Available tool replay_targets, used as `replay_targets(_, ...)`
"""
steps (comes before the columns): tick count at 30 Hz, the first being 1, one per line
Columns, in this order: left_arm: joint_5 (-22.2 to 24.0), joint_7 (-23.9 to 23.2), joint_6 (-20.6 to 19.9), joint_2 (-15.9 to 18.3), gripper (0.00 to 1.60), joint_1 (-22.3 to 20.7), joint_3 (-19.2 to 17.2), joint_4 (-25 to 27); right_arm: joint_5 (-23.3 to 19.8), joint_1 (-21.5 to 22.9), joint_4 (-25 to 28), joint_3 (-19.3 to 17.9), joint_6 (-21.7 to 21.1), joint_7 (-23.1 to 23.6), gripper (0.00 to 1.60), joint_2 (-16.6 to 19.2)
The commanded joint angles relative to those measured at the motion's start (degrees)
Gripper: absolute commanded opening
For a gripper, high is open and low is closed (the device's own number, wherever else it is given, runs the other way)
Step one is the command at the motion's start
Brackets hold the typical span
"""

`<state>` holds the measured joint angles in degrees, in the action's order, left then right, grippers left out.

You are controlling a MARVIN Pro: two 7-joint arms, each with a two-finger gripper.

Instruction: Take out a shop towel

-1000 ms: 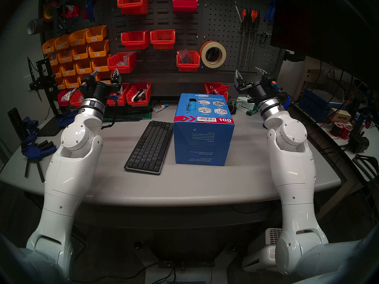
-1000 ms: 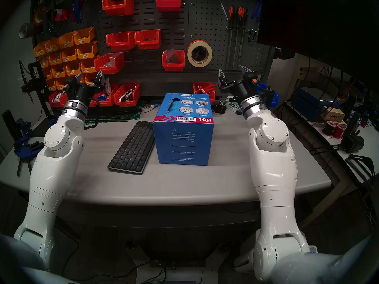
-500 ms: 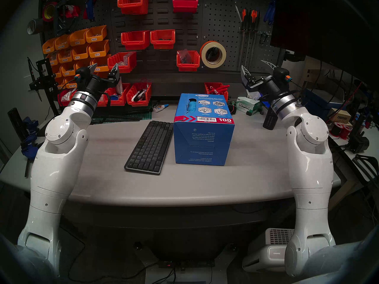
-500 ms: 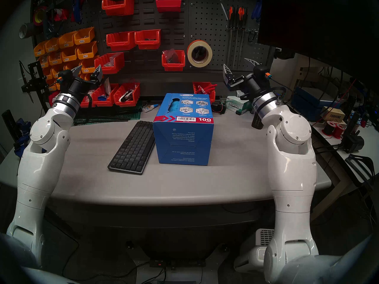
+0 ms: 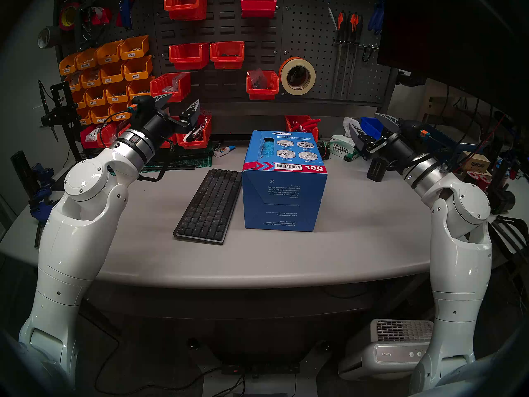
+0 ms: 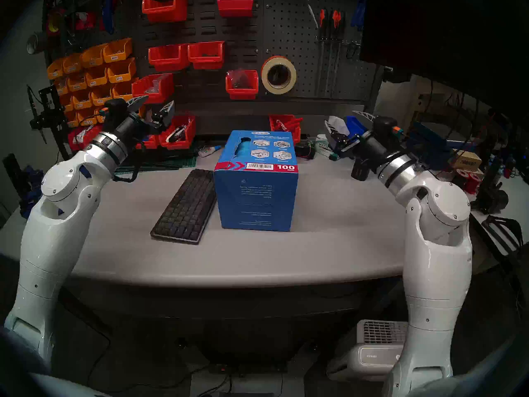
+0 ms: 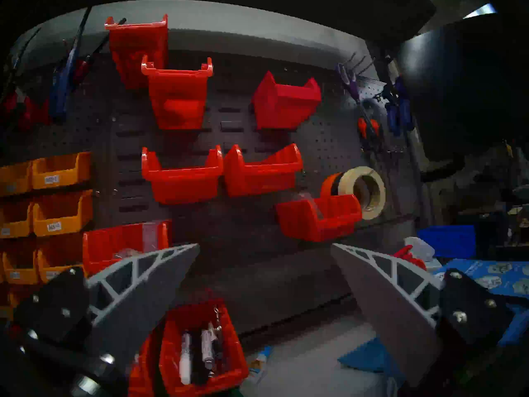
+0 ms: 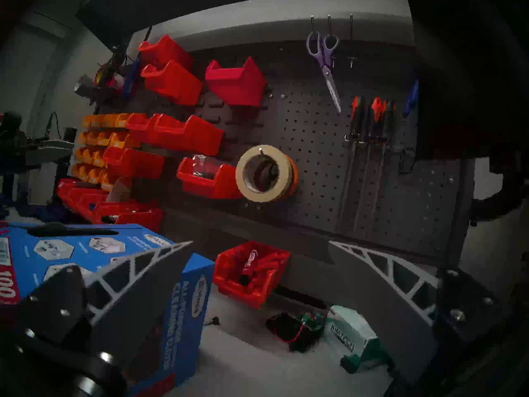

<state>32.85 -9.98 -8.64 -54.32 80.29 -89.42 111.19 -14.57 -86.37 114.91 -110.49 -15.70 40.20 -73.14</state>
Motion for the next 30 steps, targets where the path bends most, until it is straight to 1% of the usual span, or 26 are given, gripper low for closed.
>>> replay_targets(1, 0.02, -1.6, -1.34, 1.18, 1.6, 0.32, 1.18, 5.73, -1.81, -6.52, 5.63, -4.48, -4.33, 6.69, 1.6, 1.81)
replay_targets(2, -0.13, -1.61, -1.78, 1.35, 1.6, 0.46, 1.45, 6.46, -2.33, -8.06, 6.63, -5.63, -5.01, 7.78, 1.6, 2.32)
replay_targets(4, -0.4, -1.62, -2.35, 1.41, 1.6, 0.32, 2.07, 7.37, -2.59, -8.37, 6.73, -7.05, -6.38, 9.32, 1.6, 3.29)
replay_targets(5, -0.4, -1.25, -3.24, 1.51, 1.6, 0.6, 2.15, 8.65, -3.38, -10.33, 7.65, -8.48, -6.85, 10.8, 1.6, 3.99)
replay_targets(6, -0.46, -1.51, -3.14, 1.44, 1.6, 0.11, 2.55, 8.35, -3.43, -9.82, 7.26, -8.96, -7.43, 11.34, 1.6, 4.01)
replay_targets(8, -0.79, -0.66, -4.61, 1.72, 1.6, 0.72, 2.62, 10.34, -4.25, -11.27, 7.05, -10.52, -8.41, 13.92, 1.6, 4.96)
replay_targets(9, -1.36, 0.04, -6.1, 2.06, 1.6, 0.93, 2.84, 11.44, -4.89, -12.37, 6.34, -11.8, -9.13, 16.28, 1.6, 5.51)
replay_targets(10, -2.08, 0.66, -6.96, 2.27, 1.6, 1.17, 3.04, 12.02, -5.49, -12.83, 5.83, -12.54, -9.27, 17.53, 1.6, 5.5)
replay_targets(11, -2.08, 0.66, -6.96, 2.27, 1.6, 1.17, 3.04, 12.02, -5.49, -12.83, 5.83, -12.54, -9.27, 17.53, 1.6, 5.5)
replay_targets(12, -2.3, 1.06, -7.79, 2.3, 1.6, 1.31, 3.19, 12.46, -5.87, -13.21, 5.38, -12.97, -9.18, 18.21, 1.6, 5.62)
replay_targets(13, -2.67, 1.69, -8.86, 2.34, 1.6, 1.46, 3.38, 12.98, -6.22, -13.4, 4.47, -13.48, -9.19, 19.72, 1.6, 5.77)
replay_targets(16, -3.14, 3.02, -11.5, 2.19, 1.6, 1.55, 3.84, 13.98, -6.97, -13.12, 1.93, -14.0, -8.32, 22.24, 1.6, 6.04)
replay_targets(18, -4.08, 4.18, -12.8, 2.03, 1.6, 1.19, 4.51, 14.32, -6.96, -12.23, -0.2, -13.49, -7.52, 23.46, 1.6, 6.5)
replay_targets(19, -4.3, 4.3, -13.19, 2.0, 1.6, 0.91, 4.81, 14.24, -7.43, -11.28, -1.69, -13.05, -7.07, 23.83, 1.6, 6.27)
replay_targets(21, -4.85, 5.07, -14.04, 1.65, 1.6, 0.34, 5.39, 14.05, -7.02, -9.64, -3.94, -11.71, -6.28, 24.27, 1.6, 6.88)
replay_targets(24, -4.8, 5.17, -14.7, 1.32, 1.6, -0.25, 5.78, 13.55, -6.88, -6.96, -6.56, -9.67, -5.83, 24.21, 1.6, 7.21)
replay_targets(25, -4.92, 5.19, -14.92, 1.39, 1.6, -0.39, 5.9, 13.41, -7.45, -6.88, -6.99, -8.77, -5.39, 23.17, 1.6, 7.76)
replay_targets(27, -5.04, 5.32, -15.27, 1.34, 1.6, -0.54, 6.0, 13.16, -6.47, -4.61, -8.61, -7.34, -5.3, 23.46, 1.6, 7.57)
replay_targets(28, -5.14, 5.35, -15.27, 1.35, 1.6, -0.54, 5.99, 12.94, -7.84, -5.44, -8.41, -6.62, -4.49, 22.33, 1.6, 8.3)
replay_targets(29, -5.13, 5.34, -15.5, 1.29, 1.6, -0.59, 5.99, 12.79, -7.26, -3.92, -9.23, -6.16, -4.75, 22.96, 1.6, 7.8)
replay_targets(30, -5.44, 5.42, -15.56, 1.4, 1.6, -0.59, 6.05, 12.72, -7.37, -3.83, -9.28, -5.46, -4.47, 22.63, 1.6, 8.25)
